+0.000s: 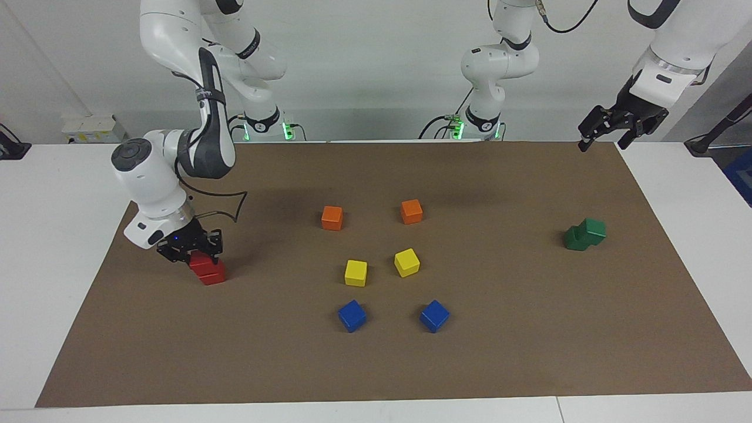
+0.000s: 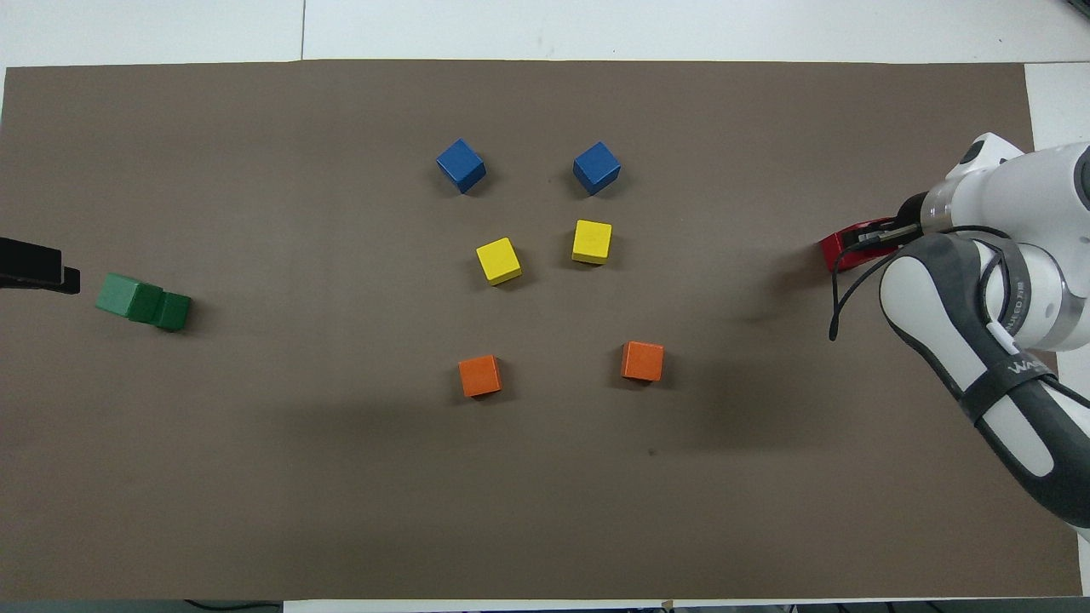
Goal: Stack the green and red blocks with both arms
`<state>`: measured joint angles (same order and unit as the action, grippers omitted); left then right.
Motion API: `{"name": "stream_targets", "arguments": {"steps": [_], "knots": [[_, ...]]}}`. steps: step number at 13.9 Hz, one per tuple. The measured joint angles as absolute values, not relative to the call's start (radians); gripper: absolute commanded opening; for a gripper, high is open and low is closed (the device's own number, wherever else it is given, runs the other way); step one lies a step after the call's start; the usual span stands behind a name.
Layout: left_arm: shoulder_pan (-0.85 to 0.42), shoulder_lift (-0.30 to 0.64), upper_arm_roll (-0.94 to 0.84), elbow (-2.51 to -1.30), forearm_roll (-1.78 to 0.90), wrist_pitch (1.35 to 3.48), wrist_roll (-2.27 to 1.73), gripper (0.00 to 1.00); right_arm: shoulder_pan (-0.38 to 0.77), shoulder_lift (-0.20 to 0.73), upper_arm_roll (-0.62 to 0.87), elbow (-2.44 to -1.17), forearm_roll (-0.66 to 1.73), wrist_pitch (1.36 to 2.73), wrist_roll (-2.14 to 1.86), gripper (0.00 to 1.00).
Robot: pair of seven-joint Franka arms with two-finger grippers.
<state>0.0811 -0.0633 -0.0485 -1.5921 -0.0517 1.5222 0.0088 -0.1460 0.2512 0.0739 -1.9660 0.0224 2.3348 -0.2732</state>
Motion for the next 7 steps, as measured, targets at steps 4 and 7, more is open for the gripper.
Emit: {"name": "stream_targets", "arguments": {"steps": [4,7], "knots": [[0.079,-0.064,-0.048,-1.592,-0.052,1.519,0.009,1.0,-0.146,0.253,0.074,-1.966,0.022,2.336,-0.273,0.0],[0.075,-0.064,-0.048,-1.592,-0.026,1.511,0.009,1.0,-0.146,0.259,0.074,-1.966,0.022,2.336,-0.273,0.0]]}}
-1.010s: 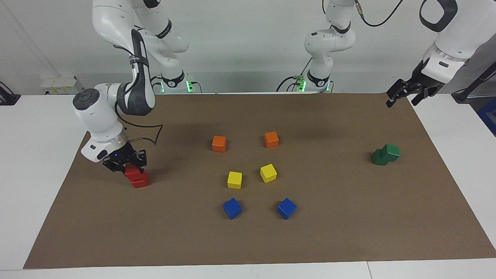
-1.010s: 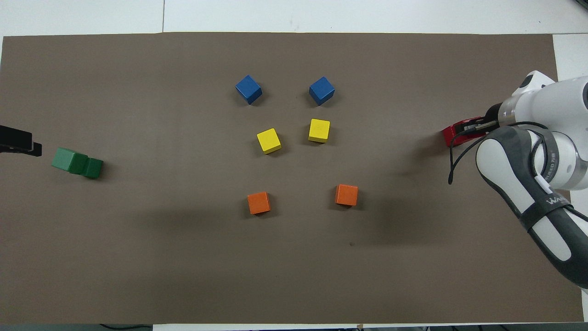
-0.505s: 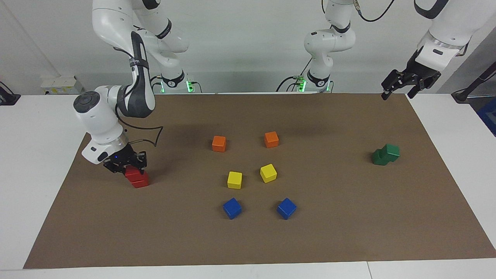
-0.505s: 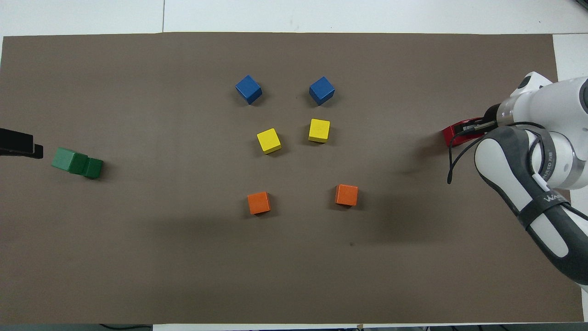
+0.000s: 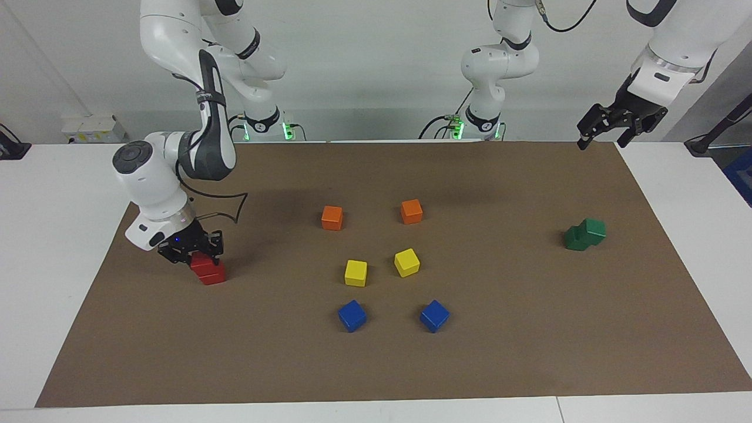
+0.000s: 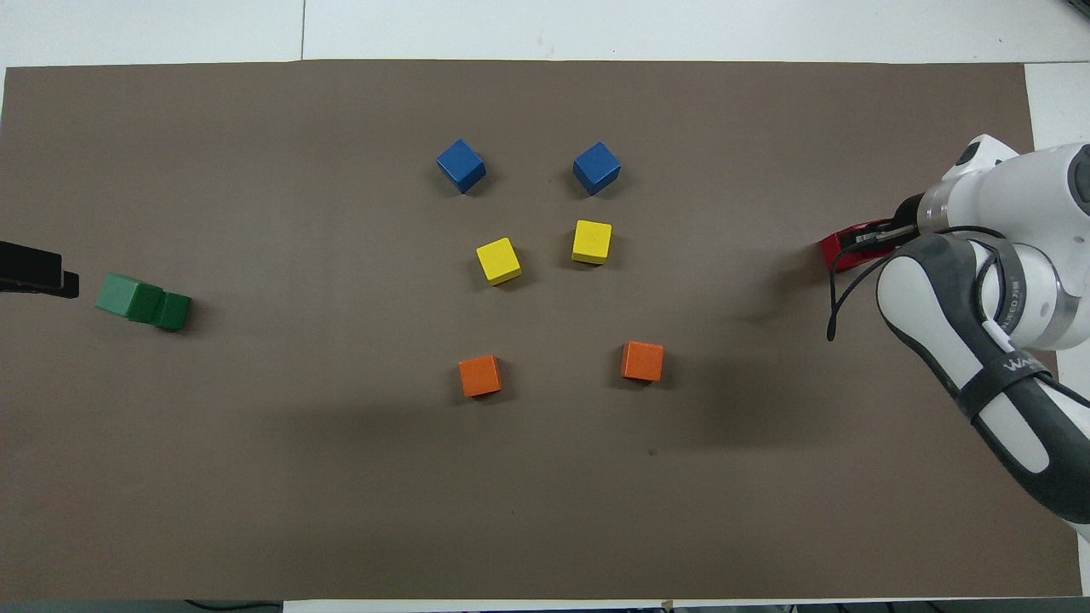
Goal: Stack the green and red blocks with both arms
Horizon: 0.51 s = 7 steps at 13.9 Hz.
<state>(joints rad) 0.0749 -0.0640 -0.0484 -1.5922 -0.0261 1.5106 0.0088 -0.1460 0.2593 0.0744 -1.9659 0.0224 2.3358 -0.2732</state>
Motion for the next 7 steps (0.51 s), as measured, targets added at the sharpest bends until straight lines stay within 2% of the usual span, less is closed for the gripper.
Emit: {"name": "stream_targets", "arguments": {"steps": [7], "knots": [[0.071,-0.064,-0.048,-1.592,-0.017,1.495,0.009,1.0,-0.146,0.259,0.075,-1.966,0.022,2.336,-0.273,0.0]]}}
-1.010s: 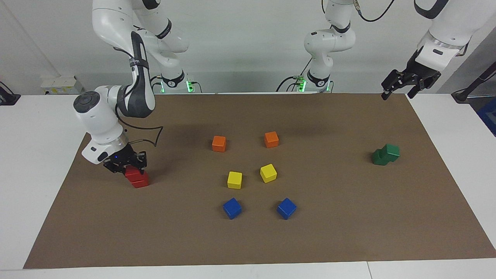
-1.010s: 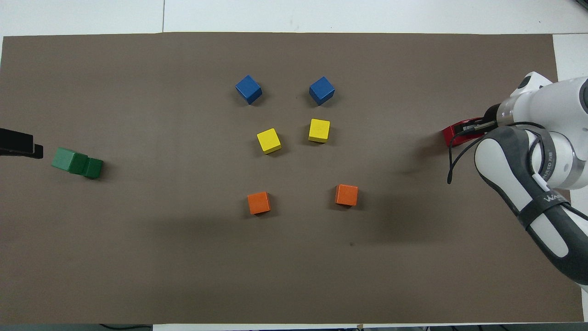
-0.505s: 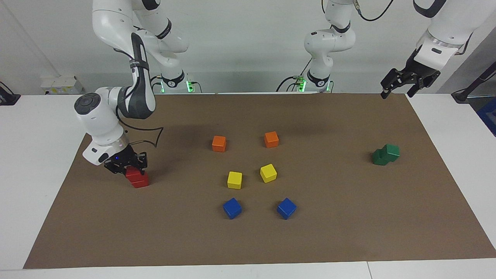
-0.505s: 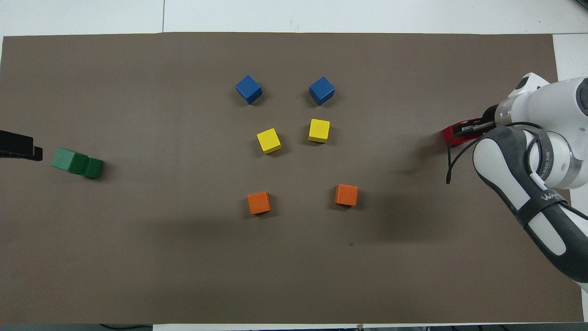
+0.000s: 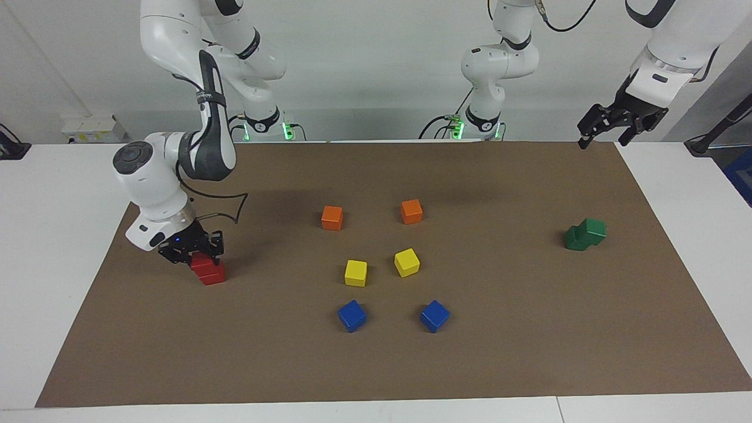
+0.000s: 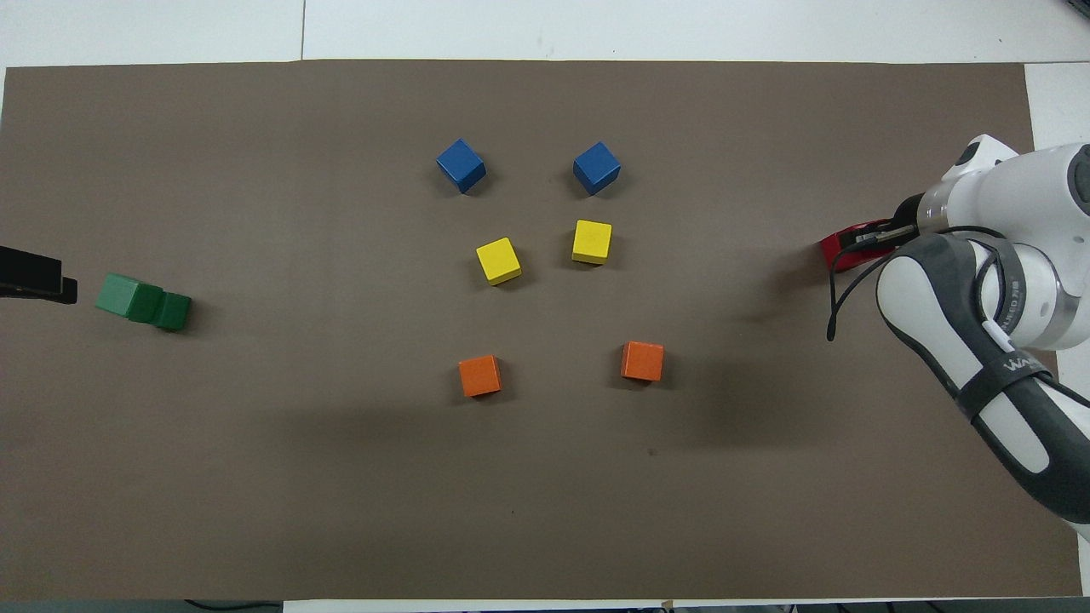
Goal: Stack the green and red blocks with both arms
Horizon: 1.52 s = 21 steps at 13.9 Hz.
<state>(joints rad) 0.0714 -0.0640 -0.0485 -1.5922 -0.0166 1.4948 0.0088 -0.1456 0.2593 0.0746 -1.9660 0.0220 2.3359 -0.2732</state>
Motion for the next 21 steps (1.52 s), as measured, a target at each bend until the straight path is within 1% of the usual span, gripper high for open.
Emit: {"name": "stream_targets", "arguments": {"steps": [3,5,13,16,17,18,19,21], "knots": [[0.071,-0.064,-0.049,-1.592,-0.017,1.493,0.009,1.0,-0.144,0.26,0.075,-1.966,0.022,2.34,-0.273,0.17],[0.071,-0.064,-0.049,-1.592,-0.017,1.492,0.009,1.0,-0.143,0.26,0.075,-1.966,0.022,2.341,-0.273,0.27],[0.071,-0.064,-0.053,-1.592,-0.017,1.493,0.008,1.0,-0.142,0.26,0.075,-1.967,0.021,2.343,-0.274,0.29],[0.071,-0.064,-0.053,-1.592,-0.017,1.494,0.008,1.0,-0.142,0.26,0.075,-1.967,0.021,2.344,-0.274,0.33],[0.071,-0.064,-0.053,-1.592,-0.017,1.495,0.008,1.0,-0.142,0.26,0.075,-1.967,0.021,2.344,-0.274,0.38],[0.071,-0.064,-0.053,-1.592,-0.017,1.495,0.008,1.0,-0.142,0.26,0.075,-1.967,0.021,2.344,-0.274,0.46],[0.071,-0.064,-0.053,-1.592,-0.017,1.495,0.008,1.0,-0.142,0.26,0.075,-1.967,0.021,2.344,-0.274,0.57],[0.071,-0.064,-0.053,-1.592,-0.017,1.496,0.008,1.0,-0.142,0.26,0.075,-1.967,0.021,2.345,-0.274,0.75]]}}
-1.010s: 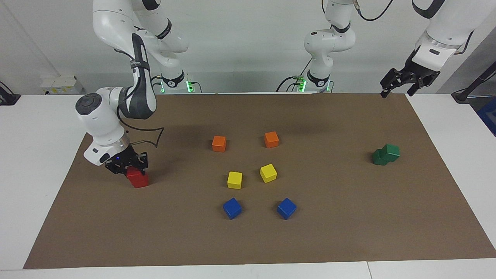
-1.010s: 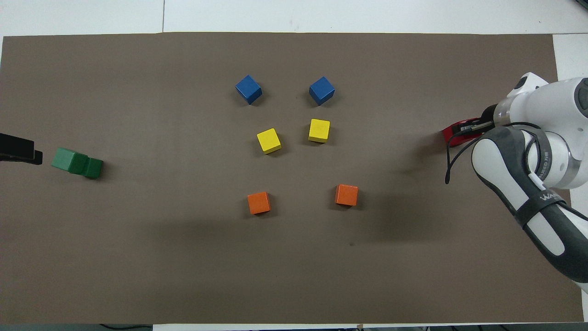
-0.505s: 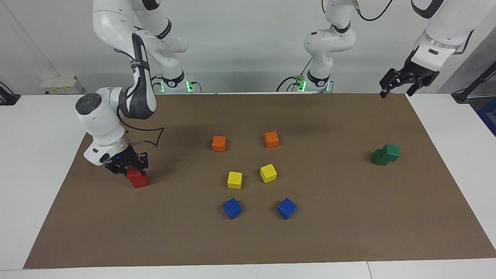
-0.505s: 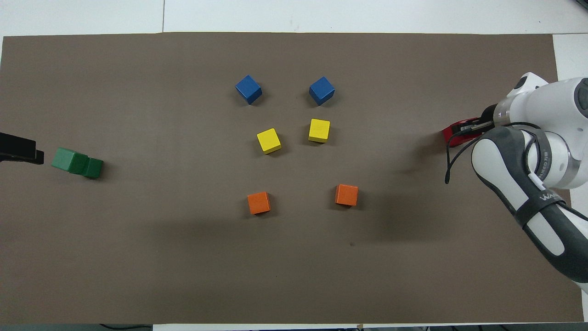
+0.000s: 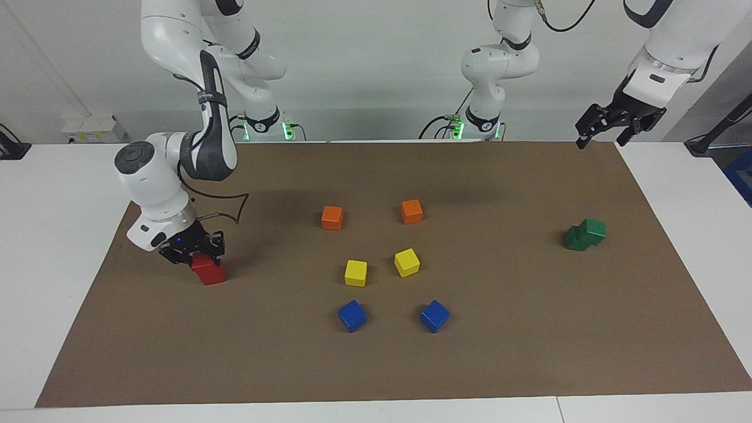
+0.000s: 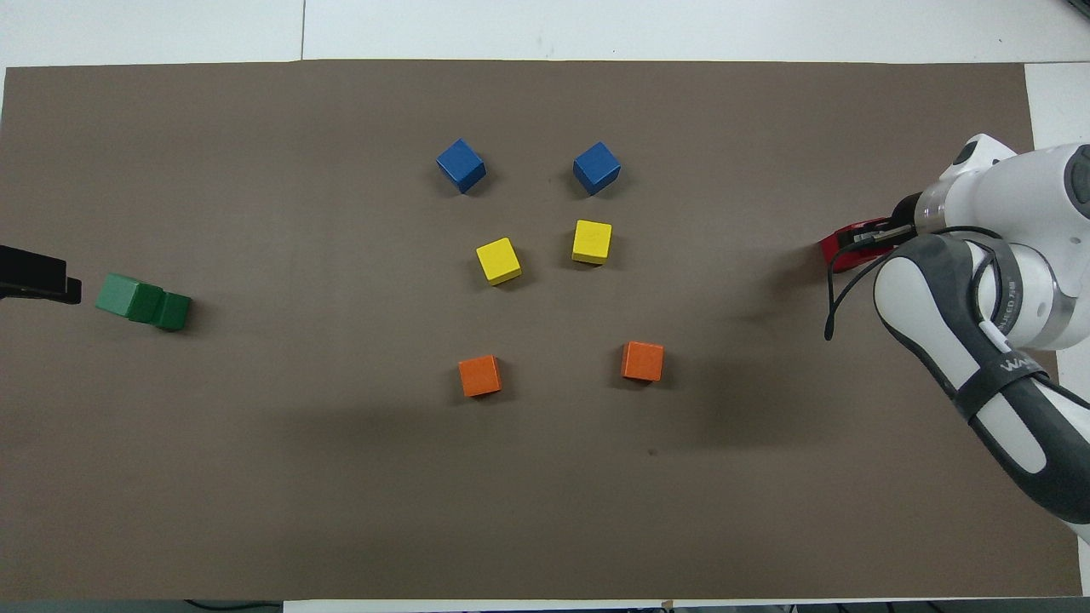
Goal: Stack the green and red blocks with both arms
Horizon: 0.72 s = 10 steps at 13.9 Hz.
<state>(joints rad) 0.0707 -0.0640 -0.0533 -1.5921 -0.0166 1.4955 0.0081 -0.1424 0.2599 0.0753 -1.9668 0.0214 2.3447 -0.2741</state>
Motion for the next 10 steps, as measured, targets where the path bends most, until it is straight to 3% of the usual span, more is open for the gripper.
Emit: {"name": "stream_targets", "arguments": {"steps": [2,7,10], "knots": [[0.071,-0.064,-0.053,-1.592,-0.017,1.496,0.008,1.0,-0.142,0.26,0.075,-1.967,0.021,2.345,-0.275,0.85],[0.071,-0.064,-0.053,-1.592,-0.017,1.499,0.008,1.0,-0.142,0.26,0.075,-1.967,0.021,2.346,-0.275,0.88],[0.071,-0.064,-0.056,-1.592,-0.017,1.5,0.008,1.0,-0.143,0.26,0.075,-1.966,0.021,2.346,-0.275,1.0]]}}
